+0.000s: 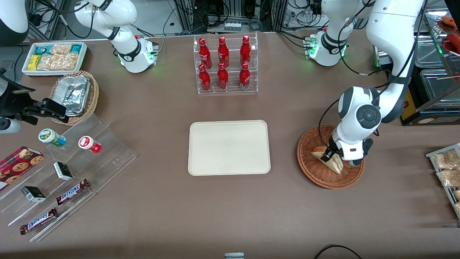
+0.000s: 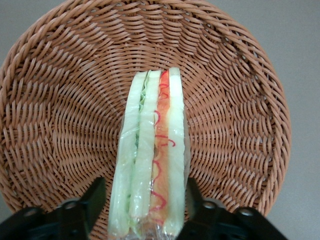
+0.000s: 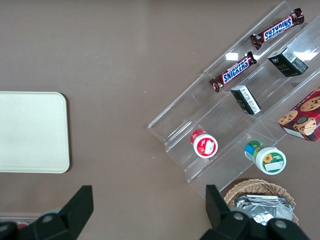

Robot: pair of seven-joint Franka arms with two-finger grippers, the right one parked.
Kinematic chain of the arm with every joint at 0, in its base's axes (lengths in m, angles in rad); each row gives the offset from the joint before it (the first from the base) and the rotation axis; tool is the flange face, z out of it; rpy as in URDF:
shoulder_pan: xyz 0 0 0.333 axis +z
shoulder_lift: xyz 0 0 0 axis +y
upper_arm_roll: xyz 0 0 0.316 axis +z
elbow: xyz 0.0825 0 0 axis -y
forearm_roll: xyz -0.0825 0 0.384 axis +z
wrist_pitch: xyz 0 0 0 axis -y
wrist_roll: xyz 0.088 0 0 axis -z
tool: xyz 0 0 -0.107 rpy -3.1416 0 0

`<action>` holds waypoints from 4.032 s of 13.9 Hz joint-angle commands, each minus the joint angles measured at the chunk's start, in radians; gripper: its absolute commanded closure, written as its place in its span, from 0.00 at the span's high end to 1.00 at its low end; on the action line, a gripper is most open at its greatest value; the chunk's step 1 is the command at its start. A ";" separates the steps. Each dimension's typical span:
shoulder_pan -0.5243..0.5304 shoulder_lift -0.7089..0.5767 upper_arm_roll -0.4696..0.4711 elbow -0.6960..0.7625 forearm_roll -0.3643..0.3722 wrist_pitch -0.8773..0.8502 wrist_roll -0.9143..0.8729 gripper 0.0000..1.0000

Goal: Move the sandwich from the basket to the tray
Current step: 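Lift the sandwich and carry it over the cream tray, then lower the sandwich onto the tray and open the left gripper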

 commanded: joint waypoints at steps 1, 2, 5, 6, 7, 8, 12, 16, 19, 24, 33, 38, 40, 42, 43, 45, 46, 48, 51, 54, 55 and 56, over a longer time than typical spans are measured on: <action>-0.001 -0.005 0.006 0.026 0.020 -0.005 -0.007 0.00; -0.001 -0.008 0.004 0.046 0.020 -0.042 -0.007 0.00; -0.004 -0.034 0.001 0.133 0.046 -0.226 0.012 0.00; -0.004 -0.052 -0.003 0.161 0.057 -0.298 0.021 0.00; -0.005 -0.068 -0.026 0.191 0.059 -0.359 0.022 0.00; -0.004 -0.074 -0.058 0.239 0.057 -0.427 0.025 0.00; -0.004 -0.036 -0.251 0.427 0.051 -0.610 0.036 0.00; -0.008 0.048 -0.493 0.486 0.068 -0.578 0.035 0.00; -0.149 0.203 -0.525 0.579 0.227 -0.552 0.030 0.00; -0.265 0.368 -0.523 0.636 0.397 -0.462 -0.037 0.00; -0.315 0.514 -0.520 0.730 0.480 -0.374 -0.090 0.00; -0.335 0.569 -0.486 0.764 0.543 -0.374 -0.114 0.00; -0.335 0.563 -0.486 0.764 0.543 -0.375 -0.113 0.95; -0.331 0.543 -0.488 0.765 0.536 -0.384 -0.116 0.99; -0.326 0.517 -0.489 0.764 0.527 -0.393 -0.116 0.99; -0.320 0.460 -0.491 0.765 0.493 -0.448 -0.116 0.99; -0.318 0.427 -0.491 0.765 0.459 -0.487 -0.117 0.99; -0.289 0.341 -0.490 0.761 0.400 -0.551 -0.128 0.99; -0.228 0.216 -0.491 0.754 0.311 -0.654 -0.128 0.99; -0.141 0.100 -0.494 0.751 0.263 -0.784 -0.114 0.99; -0.095 0.066 -0.496 0.750 0.223 -0.807 -0.096 0.99; -0.047 0.038 -0.496 0.745 0.179 -0.821 -0.050 0.99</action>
